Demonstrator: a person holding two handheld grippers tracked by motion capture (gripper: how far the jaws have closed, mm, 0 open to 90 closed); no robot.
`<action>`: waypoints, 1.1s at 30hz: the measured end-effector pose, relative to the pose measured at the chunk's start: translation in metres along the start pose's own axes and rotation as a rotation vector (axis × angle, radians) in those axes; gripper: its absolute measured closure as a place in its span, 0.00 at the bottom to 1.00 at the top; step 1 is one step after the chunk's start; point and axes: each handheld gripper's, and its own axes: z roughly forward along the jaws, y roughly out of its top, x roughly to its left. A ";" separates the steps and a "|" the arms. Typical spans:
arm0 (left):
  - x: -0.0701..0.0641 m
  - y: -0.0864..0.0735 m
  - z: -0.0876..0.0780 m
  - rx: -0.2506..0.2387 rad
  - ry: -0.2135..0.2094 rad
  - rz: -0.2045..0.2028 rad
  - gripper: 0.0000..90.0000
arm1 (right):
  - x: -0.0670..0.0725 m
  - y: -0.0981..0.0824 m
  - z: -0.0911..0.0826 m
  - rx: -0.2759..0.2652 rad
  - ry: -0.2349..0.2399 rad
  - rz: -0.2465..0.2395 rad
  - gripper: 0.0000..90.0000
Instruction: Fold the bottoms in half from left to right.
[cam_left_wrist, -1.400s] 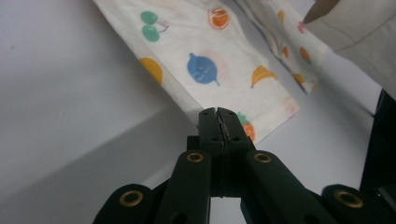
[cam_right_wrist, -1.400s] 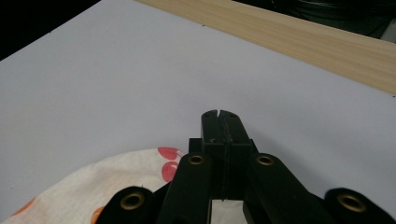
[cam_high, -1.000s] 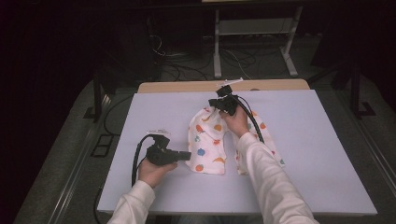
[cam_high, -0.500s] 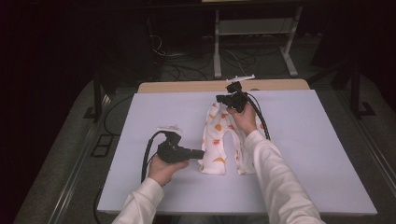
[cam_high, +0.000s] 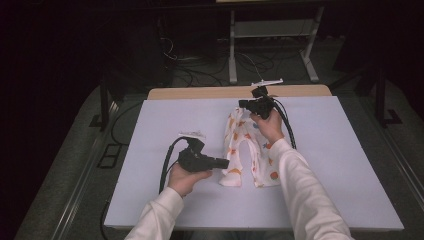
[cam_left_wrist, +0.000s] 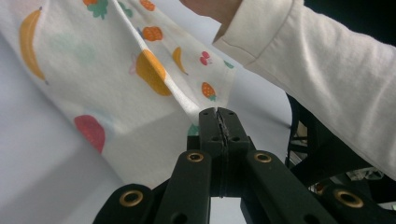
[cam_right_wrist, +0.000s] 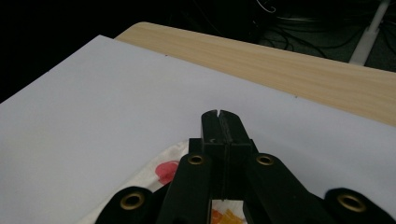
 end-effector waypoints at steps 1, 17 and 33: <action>-0.001 0.001 0.002 0.005 -0.005 0.003 1.00 | -0.002 0.000 0.000 0.001 0.002 0.007 0.99; -0.008 0.013 0.037 0.040 -0.047 0.013 1.00 | -0.023 -0.005 -0.006 0.014 0.001 0.008 0.99; -0.023 0.028 0.079 0.098 -0.037 0.058 1.00 | -0.048 -0.010 -0.016 0.014 0.031 0.031 0.99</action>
